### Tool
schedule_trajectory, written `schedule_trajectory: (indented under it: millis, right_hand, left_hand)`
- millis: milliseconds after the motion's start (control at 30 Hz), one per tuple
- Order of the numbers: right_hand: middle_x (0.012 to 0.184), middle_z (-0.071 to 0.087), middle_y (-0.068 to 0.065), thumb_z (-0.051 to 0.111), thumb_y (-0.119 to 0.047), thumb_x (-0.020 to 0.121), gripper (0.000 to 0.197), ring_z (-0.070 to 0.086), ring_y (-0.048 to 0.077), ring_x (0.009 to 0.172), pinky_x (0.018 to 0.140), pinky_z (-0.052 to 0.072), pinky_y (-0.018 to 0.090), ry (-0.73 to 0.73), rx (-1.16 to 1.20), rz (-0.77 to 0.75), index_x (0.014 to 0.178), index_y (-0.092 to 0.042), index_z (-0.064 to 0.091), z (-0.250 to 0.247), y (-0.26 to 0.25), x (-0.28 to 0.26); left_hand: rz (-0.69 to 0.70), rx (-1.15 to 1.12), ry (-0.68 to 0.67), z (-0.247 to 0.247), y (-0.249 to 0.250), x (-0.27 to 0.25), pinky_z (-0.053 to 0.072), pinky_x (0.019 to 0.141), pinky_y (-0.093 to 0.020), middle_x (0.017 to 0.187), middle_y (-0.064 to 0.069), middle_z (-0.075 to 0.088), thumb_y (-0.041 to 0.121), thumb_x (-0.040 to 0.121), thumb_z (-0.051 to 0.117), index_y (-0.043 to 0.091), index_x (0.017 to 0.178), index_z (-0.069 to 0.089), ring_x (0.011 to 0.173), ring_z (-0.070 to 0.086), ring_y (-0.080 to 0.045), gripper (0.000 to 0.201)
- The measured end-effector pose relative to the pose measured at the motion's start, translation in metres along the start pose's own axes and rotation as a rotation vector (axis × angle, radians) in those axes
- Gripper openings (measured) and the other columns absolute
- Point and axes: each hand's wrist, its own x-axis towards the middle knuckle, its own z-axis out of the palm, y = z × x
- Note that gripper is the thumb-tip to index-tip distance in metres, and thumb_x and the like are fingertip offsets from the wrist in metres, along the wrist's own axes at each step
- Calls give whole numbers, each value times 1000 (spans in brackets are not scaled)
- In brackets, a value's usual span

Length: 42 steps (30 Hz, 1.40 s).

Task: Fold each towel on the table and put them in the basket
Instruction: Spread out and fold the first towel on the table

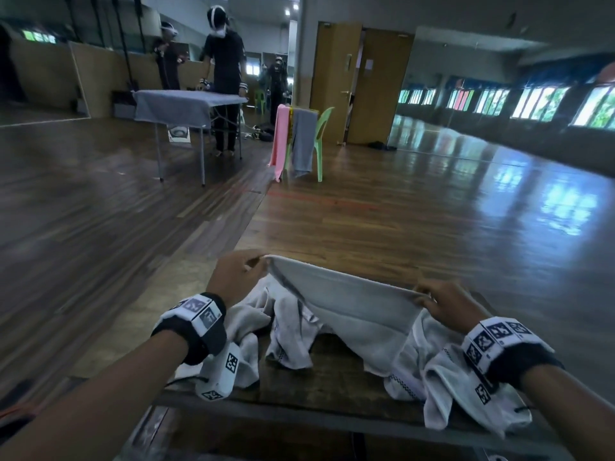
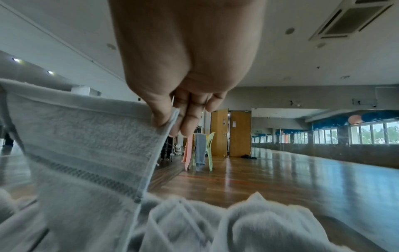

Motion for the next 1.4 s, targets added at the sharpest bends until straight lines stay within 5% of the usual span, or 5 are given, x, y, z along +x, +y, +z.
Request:
schedule_trajectory:
  millis: [167, 600, 800, 1067, 1400]
  right_hand:
    - [71, 63, -8, 72, -16, 77, 10, 60, 12, 69, 64, 36, 22, 223, 17, -45, 82, -23, 66, -69, -16, 37]
    - [83, 69, 3, 67, -16, 83, 8, 61, 22, 75, 86, 45, 51, 487, -108, -148, 79, -17, 60, -250, -63, 66]
    - [81, 69, 1, 67, -22, 84, 8, 55, 15, 70, 95, 39, 45, 625, -210, -158, 84, -15, 64, -303, -77, 46]
    - [88, 71, 7, 65, -21, 85, 10, 65, 26, 85, 90, 36, 42, 728, -292, -206, 87, -11, 65, -352, -96, 6]
    - [80, 62, -3, 66, -21, 85, 3, 57, 16, 76, 96, 36, 45, 834, -266, -236, 85, -18, 66, -410, -115, -23]
  left_hand:
    - [31, 154, 46, -38, 22, 59, 51, 62, -35, 74, -4, 71, 35, 86, 52, 14, 89, 74, 67, 63, -23, 30]
    - [265, 457, 113, -161, 121, 157, 45, 61, -28, 82, -5, 70, 15, 88, 58, 18, 89, 71, 74, 64, -24, 13]
    - [323, 444, 200, -198, 164, 167, 36, 53, -22, 71, 0, 67, 19, 89, 59, 16, 90, 73, 61, 61, -19, 14]
    - [421, 468, 239, -245, 217, 153, 35, 49, -20, 63, 1, 60, 22, 90, 57, 7, 93, 72, 51, 52, -10, 20]
    - [345, 506, 306, -295, 274, 142, 52, 68, -34, 89, -8, 71, 23, 90, 58, 12, 103, 71, 74, 62, -24, 21]
